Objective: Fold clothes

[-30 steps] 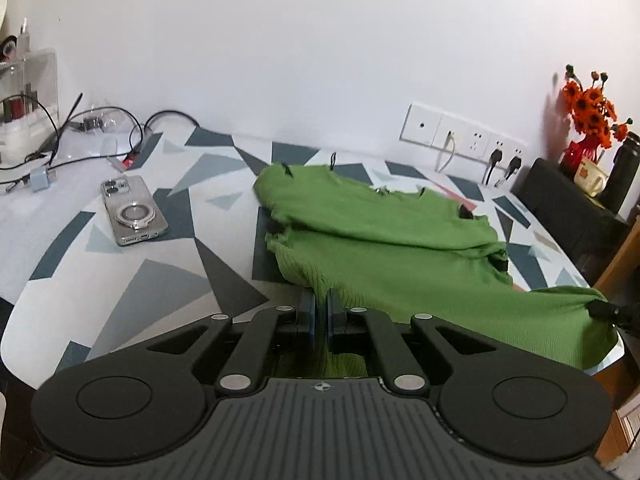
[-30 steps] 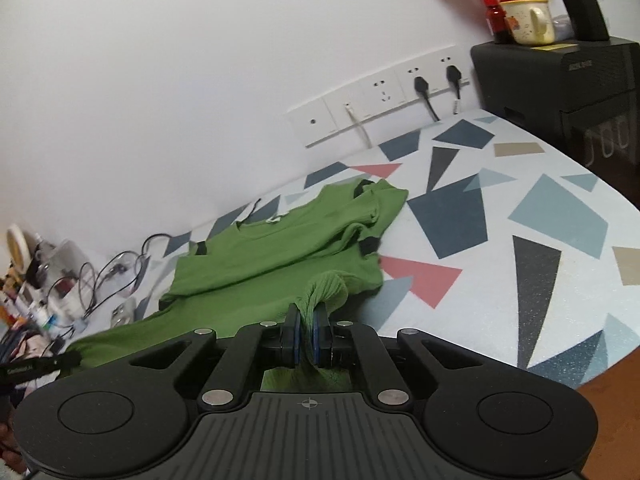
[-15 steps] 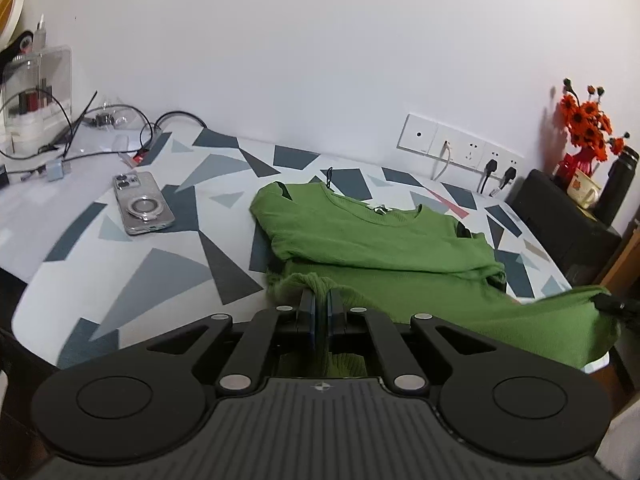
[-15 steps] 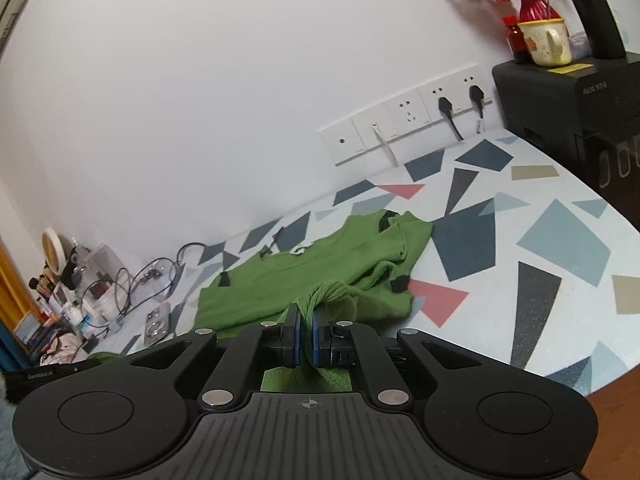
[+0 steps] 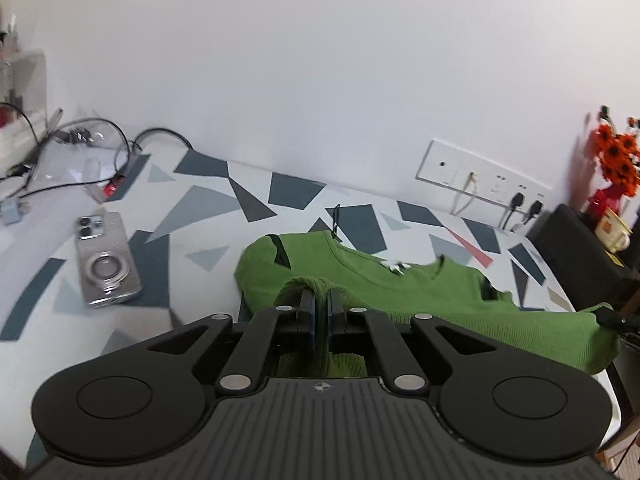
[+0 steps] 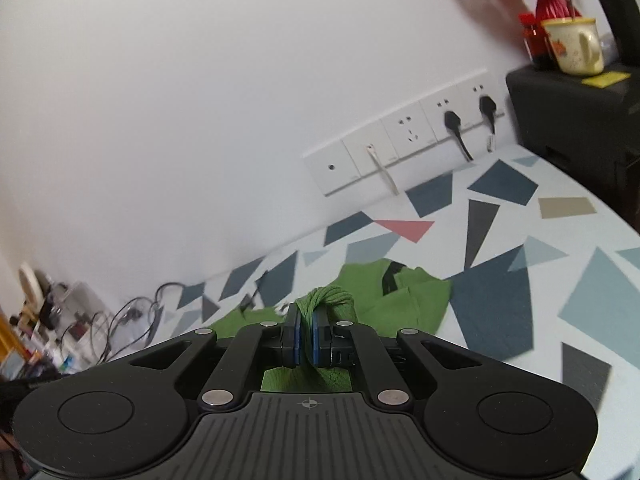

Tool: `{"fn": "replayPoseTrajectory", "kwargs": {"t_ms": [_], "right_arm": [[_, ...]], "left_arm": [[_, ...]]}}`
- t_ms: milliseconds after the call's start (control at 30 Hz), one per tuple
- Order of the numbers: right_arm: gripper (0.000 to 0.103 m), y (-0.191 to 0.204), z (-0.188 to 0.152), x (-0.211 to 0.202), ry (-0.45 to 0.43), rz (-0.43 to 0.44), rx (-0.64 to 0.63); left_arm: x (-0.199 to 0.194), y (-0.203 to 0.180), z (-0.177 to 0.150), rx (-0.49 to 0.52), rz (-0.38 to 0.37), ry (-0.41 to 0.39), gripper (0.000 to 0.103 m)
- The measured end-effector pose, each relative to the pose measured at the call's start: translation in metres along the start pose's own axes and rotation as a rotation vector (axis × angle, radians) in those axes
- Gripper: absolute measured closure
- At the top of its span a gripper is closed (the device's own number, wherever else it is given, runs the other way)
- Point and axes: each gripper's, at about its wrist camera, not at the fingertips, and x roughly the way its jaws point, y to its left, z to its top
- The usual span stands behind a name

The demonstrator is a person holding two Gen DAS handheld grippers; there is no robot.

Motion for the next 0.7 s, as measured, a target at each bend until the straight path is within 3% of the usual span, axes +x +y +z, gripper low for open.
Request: {"fn": "replayPoseTrajectory", "kwargs": {"t_ms": [100, 267, 500, 567, 633, 700], "right_arm": [[0.098, -0.008, 0.007, 0.037, 0.034, -0.063, 0.004], [0.098, -0.021, 0.003, 0.092, 0.083, -0.162, -0.005], [0.097, -0.036, -0.007, 0.146, 0.128, -0.248, 0.015], [0.091, -0.039, -0.010, 0.158, 0.140, -0.266, 0.023], [0.069, -0.037, -0.013, 0.152, 0.147, -0.247, 0.044], [0.064, -0.036, -0.016, 0.146, 0.153, -0.227, 0.064]], "left_arm": [[0.043, 0.003, 0.013, -0.002, -0.002, 0.054, 0.098], [0.116, 0.000, 0.018, 0.095, 0.035, 0.136, 0.098], [0.171, 0.007, 0.011, 0.145, 0.031, 0.282, 0.095], [0.169, 0.016, 0.017, 0.106, -0.021, 0.307, 0.092], [0.162, 0.027, 0.025, 0.054, -0.081, 0.319, 0.091], [0.148, 0.039, 0.035, -0.009, -0.123, 0.305, 0.087]]}}
